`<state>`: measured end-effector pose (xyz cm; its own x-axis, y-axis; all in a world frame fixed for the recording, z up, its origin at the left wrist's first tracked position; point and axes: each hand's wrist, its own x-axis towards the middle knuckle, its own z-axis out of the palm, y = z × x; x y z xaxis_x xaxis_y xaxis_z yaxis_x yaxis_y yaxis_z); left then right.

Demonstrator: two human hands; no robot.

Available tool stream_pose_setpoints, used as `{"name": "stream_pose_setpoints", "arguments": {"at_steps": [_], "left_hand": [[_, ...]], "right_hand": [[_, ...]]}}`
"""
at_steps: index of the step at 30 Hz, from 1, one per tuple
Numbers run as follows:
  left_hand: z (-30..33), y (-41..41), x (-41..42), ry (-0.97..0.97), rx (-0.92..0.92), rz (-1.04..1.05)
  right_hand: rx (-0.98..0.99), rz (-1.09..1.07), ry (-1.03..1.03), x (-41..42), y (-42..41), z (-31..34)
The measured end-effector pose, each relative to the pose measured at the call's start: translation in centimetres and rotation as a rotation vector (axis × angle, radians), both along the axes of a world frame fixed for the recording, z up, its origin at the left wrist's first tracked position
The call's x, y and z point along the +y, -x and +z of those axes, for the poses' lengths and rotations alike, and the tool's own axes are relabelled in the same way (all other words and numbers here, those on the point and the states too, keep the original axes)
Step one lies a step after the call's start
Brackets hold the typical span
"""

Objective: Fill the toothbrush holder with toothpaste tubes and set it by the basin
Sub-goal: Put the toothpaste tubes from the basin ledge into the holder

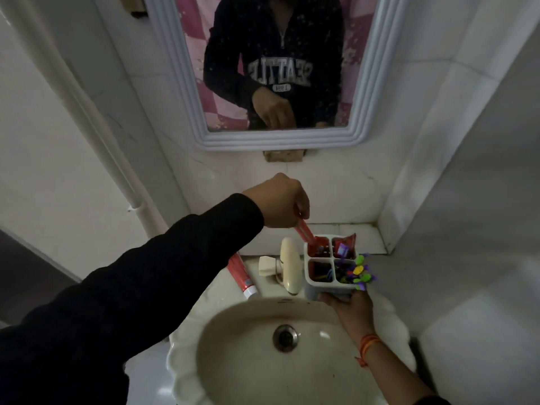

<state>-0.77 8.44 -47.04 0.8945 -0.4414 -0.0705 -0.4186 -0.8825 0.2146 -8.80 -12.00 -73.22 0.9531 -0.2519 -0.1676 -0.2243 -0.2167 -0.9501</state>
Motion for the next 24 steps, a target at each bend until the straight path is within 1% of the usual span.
{"name": "stream_pose_setpoints", "arguments": {"at_steps": [3, 8, 10, 12, 14, 16, 18, 20, 22, 23, 24], "left_hand": [[-1.6, 0.9, -2.9, -0.037, 0.002, -0.018], [-5.6, 1.8, -5.6, -0.220, 0.076, -0.120], [-6.2, 1.7, -5.9, -0.247, 0.112, -0.139], [-5.6, 1.3, -5.5, -0.161, 0.152, -0.134], [-4.8, 0.7, -3.9, 0.002, 0.131, -0.083], [-4.7, 0.1, -1.6, 0.124, 0.042, 0.019], [-6.1, -0.7, 1.1, 0.147, 0.012, 0.212], [-8.4, -1.1, 3.7, 0.064, 0.120, 0.438], [-11.0, -0.9, 5.8, -0.046, 0.251, 0.597], [-12.4, -0.6, 6.7, -0.063, 0.325, 0.657], [-13.5, -0.2, 7.3, -0.027, 0.402, 0.729]], "right_hand": [[-0.036, 0.011, 0.020, 0.2, 0.1, 0.9], [-0.038, 0.025, 0.028, 0.0, 0.4, 1.4], [-0.035, 0.020, 0.019, 0.0, 0.4, 1.7], [-0.038, 0.010, 0.007, 0.0, 0.3, 1.6], [-0.035, 0.008, 0.005, -0.1, 0.2, 1.4], [-0.033, 0.013, 0.015, -0.1, 0.3, 1.3], [-0.028, 0.005, 0.019, 0.0, 0.4, 1.2], [-0.033, -0.001, 0.016, 0.0, 0.5, 1.3], [-0.034, 0.002, 0.020, -0.1, 0.5, 1.2], [-0.034, 0.008, 0.022, -0.1, 0.5, 1.2], [-0.032, 0.013, 0.030, -0.2, 0.4, 1.0]]}}
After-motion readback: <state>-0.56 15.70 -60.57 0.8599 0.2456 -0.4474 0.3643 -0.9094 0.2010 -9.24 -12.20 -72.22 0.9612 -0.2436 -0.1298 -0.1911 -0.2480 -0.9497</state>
